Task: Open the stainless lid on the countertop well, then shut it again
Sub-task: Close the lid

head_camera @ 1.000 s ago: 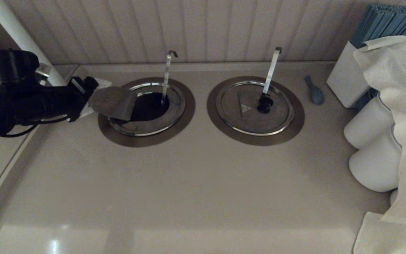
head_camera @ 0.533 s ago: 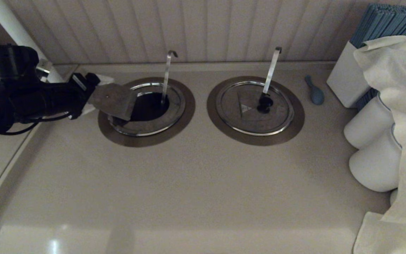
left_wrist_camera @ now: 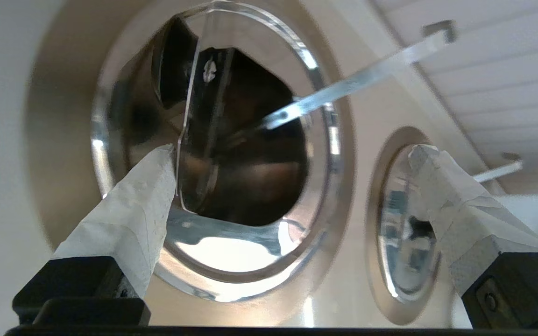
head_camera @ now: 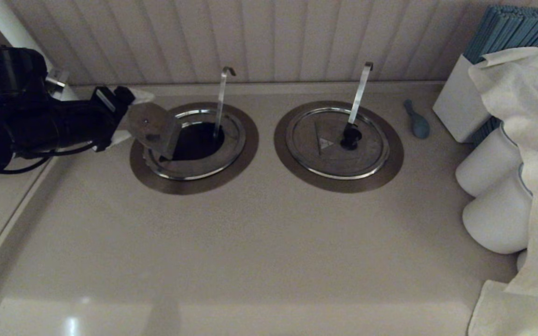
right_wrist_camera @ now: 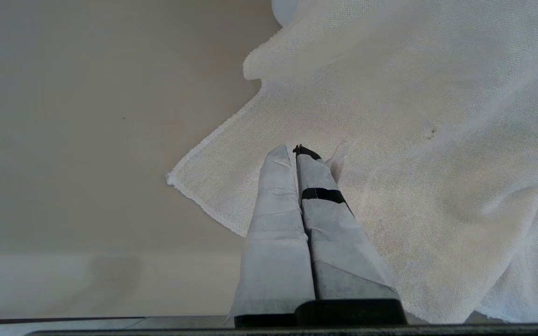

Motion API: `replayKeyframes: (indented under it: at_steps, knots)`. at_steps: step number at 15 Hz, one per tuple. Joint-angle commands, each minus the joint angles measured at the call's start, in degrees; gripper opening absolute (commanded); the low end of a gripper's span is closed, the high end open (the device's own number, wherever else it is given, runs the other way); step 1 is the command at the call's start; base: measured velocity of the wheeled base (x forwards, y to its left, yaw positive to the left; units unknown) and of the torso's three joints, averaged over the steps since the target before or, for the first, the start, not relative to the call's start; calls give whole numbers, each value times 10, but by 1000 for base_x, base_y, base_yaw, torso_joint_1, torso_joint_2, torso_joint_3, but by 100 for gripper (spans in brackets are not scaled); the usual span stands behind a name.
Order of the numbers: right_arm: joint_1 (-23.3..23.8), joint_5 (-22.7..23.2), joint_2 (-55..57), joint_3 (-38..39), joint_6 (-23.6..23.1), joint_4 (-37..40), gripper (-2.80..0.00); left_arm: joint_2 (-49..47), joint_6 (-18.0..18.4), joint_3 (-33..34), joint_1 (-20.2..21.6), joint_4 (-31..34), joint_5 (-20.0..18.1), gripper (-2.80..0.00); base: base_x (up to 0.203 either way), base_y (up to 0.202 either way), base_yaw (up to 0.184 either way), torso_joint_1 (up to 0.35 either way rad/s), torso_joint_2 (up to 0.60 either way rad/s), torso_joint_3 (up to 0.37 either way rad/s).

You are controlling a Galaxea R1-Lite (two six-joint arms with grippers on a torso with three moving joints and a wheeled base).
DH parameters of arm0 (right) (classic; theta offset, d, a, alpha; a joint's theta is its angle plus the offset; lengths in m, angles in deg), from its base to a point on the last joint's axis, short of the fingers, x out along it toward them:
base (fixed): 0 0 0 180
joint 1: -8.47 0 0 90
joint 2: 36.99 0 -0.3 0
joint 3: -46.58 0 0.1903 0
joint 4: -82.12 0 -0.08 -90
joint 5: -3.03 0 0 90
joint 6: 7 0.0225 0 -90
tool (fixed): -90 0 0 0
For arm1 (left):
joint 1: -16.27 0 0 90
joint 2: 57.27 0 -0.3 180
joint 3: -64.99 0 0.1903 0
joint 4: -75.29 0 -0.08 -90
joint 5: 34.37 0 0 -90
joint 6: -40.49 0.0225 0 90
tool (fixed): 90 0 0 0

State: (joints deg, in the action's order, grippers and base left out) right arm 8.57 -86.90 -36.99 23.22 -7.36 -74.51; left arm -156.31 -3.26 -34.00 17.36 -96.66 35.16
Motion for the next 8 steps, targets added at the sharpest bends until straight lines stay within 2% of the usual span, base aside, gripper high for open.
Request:
replayKeyframes:
  at_steps: [1, 6, 8]
  knots:
    - [-1, 0, 0, 0, 0, 0, -280, 14, -4, 1, -5, -1, -1, 0, 0, 0, 0, 0, 0, 0]
    - [0, 0, 0, 0, 0, 0, -280, 10, -3, 8, -25, -1, -3, 0, 0, 0, 0, 0, 0, 0]
    - [0, 0, 0, 0, 0, 0, -280, 4, -2, 7, -28, -1, -15, 0, 0, 0, 0, 0, 0, 0]
